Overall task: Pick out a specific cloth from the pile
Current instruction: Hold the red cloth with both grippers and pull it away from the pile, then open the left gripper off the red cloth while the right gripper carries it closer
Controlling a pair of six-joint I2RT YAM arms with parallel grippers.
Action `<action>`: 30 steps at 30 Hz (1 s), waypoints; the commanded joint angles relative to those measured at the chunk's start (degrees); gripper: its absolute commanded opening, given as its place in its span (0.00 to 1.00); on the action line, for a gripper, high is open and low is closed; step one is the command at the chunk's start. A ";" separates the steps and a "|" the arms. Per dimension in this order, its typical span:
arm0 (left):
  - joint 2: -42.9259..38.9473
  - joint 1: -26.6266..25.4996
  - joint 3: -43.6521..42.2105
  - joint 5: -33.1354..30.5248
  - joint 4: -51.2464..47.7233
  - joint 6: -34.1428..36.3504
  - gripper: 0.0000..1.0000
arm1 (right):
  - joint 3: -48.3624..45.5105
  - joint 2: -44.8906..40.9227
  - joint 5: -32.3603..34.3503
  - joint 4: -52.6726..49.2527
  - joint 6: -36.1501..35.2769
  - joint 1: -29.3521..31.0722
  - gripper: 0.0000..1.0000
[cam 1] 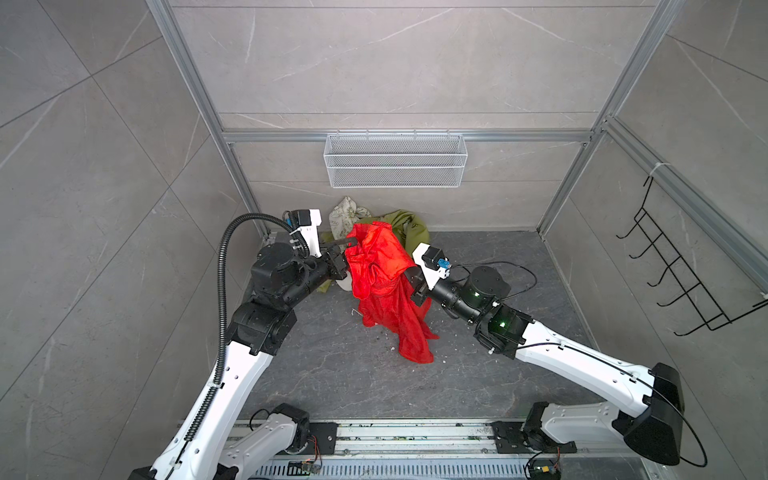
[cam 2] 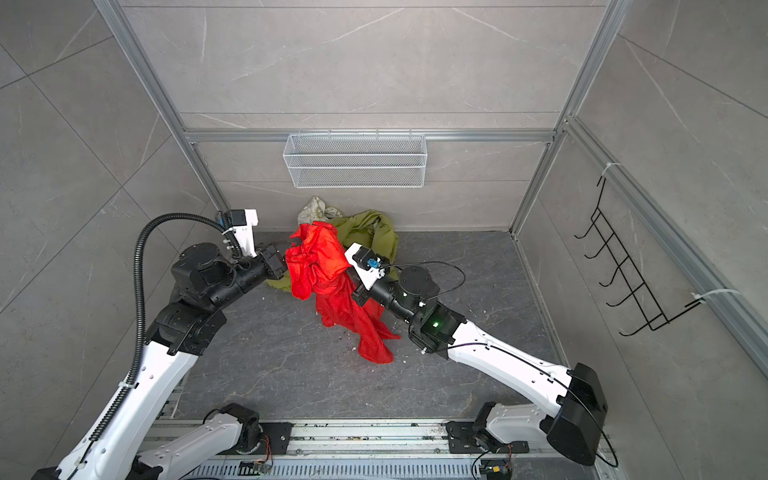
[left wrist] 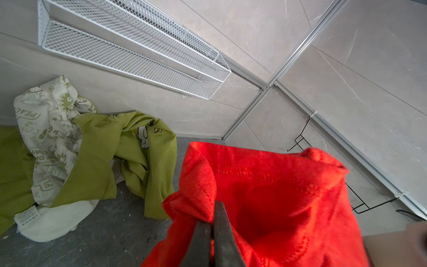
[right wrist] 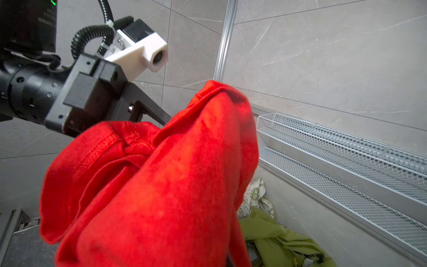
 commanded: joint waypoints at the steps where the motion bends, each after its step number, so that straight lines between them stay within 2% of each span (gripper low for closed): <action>1: -1.78 -0.22 -1.00 -0.13 3.73 0.48 0.00 | 1.84 -2.26 1.48 0.97 -1.26 0.15 0.00; 15: -2.31 -0.20 -4.49 0.37 2.99 2.84 0.00 | 2.29 -5.59 1.05 -4.25 -1.86 0.15 0.00; 18: -2.55 -0.25 -4.37 0.91 2.86 3.20 0.04 | 2.25 -6.86 1.26 -6.41 -1.80 0.15 0.00; 21: -2.74 -0.24 -4.15 1.19 2.47 3.89 0.13 | 2.19 -8.20 1.95 -8.67 -1.79 0.16 0.00; 25: -2.98 -0.22 -4.14 1.82 2.47 4.63 0.32 | 1.82 -9.98 3.35 -11.22 -1.89 0.17 0.00; 30: -3.12 -0.26 -4.15 3.03 2.82 4.83 0.45 | 1.57 -11.85 4.62 -14.31 -2.39 0.16 0.00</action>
